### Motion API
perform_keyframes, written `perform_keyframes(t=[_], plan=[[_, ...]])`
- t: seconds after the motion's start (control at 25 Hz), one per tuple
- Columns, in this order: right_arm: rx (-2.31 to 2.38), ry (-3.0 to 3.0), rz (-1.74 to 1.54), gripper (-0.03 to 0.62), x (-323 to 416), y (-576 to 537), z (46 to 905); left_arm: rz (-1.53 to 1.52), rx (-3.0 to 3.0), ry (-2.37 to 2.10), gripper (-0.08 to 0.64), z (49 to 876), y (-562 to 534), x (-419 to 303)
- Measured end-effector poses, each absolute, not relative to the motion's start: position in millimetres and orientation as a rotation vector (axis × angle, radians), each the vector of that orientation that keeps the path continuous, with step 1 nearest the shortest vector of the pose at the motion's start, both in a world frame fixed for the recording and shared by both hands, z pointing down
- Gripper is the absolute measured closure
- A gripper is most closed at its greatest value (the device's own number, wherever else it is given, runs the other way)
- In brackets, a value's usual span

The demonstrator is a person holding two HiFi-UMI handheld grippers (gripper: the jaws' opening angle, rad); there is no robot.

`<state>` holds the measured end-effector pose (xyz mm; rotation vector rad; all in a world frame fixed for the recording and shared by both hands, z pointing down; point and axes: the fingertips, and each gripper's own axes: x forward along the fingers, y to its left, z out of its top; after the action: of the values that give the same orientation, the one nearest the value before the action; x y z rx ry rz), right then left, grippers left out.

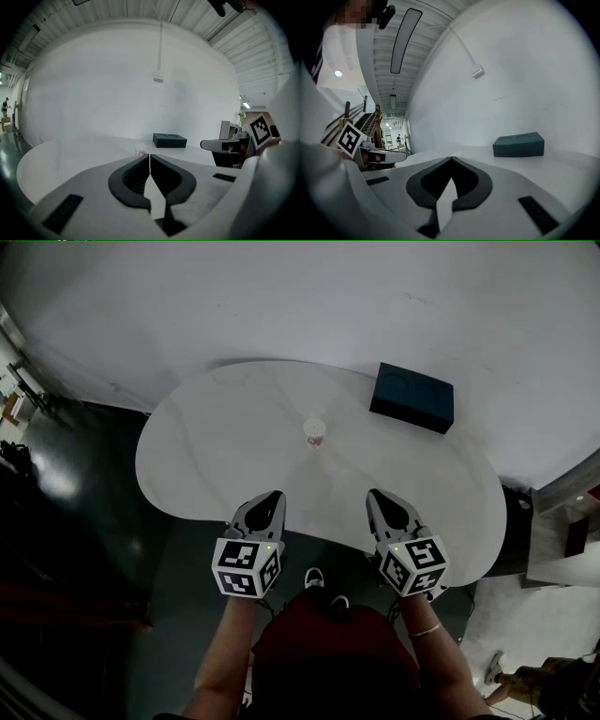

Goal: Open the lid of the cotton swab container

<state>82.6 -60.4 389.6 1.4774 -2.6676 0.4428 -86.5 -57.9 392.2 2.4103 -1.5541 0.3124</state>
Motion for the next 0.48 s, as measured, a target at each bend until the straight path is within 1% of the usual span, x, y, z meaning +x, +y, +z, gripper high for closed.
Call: perform_keyframes(t=[0.48], plan=[[1.500,-2.697,0.396,0.577,99.8,-38.0,375.5,0.241,2.387,-1.597,0.529,377.9,-32.4,-72.7]])
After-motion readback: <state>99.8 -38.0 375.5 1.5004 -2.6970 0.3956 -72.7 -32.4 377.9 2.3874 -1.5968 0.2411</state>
